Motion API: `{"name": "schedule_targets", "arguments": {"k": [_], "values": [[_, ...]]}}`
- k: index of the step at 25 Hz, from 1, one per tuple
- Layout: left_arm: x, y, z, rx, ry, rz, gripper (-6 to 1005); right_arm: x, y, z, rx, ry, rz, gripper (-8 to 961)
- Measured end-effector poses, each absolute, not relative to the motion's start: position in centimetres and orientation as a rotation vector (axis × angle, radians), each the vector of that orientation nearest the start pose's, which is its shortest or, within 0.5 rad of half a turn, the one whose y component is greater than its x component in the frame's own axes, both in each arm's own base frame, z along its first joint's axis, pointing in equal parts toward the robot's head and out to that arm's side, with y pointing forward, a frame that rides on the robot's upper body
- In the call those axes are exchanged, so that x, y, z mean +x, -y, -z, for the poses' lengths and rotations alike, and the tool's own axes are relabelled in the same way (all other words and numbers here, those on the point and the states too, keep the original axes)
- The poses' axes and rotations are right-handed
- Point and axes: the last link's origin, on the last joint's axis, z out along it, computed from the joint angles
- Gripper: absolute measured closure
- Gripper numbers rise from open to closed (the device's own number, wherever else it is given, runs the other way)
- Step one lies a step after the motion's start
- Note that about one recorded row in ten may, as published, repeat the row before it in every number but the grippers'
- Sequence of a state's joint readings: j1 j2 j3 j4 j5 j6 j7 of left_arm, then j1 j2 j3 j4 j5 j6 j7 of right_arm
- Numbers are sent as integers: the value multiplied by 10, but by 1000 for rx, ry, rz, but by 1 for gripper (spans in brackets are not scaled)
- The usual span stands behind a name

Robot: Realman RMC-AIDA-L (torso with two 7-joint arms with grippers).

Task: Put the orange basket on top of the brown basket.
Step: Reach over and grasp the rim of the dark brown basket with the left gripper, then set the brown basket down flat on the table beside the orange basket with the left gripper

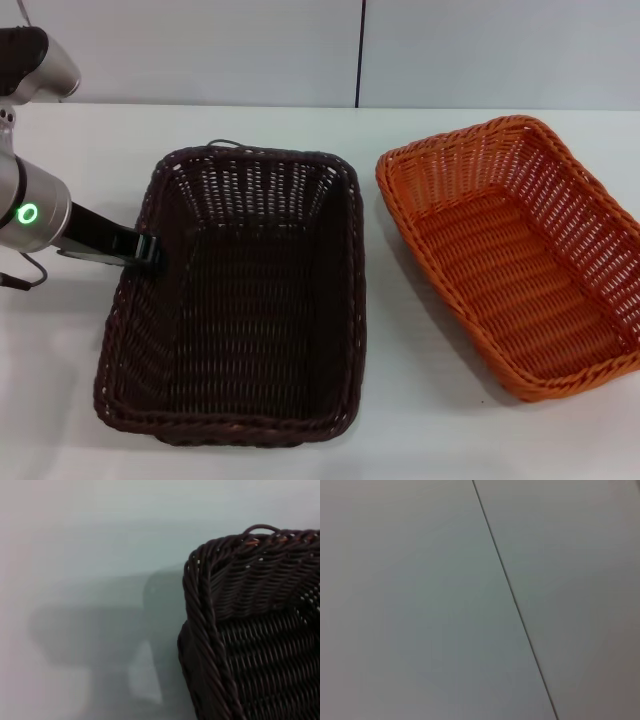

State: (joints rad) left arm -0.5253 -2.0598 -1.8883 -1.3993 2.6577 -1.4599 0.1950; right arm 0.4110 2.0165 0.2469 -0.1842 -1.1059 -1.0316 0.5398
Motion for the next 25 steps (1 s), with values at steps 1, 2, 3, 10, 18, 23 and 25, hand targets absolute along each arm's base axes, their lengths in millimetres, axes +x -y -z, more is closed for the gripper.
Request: {"name": "schedule_targets", "arguments": {"k": [1,2,3,10,18,23,25], "values": [[-213,-369,-43,-2115,1408,-215,672,453,-286,-132,-838,-846,-676,200],[-210,-369,-45,-2121,1396,-206,709,453,-286,-131,-838,-847,-676,200],[-209,-369,-45,-2124,1390,-204,747,454,-286,-131,-838,-848,-675,200],[-194,-370,-50,-2219,1317,-122,790,455,-284,-131,-835,-850,-673,200],[-188,-372,-76,-2285,1262,46,794,455,-284,-131,-833,-851,-672,200],[-187,-370,-97,-2304,1219,82,794,456,-283,-132,-831,-850,-669,200],[-182,-368,-106,-2359,1172,76,794,456,-282,-133,-831,-849,-667,200]]}}
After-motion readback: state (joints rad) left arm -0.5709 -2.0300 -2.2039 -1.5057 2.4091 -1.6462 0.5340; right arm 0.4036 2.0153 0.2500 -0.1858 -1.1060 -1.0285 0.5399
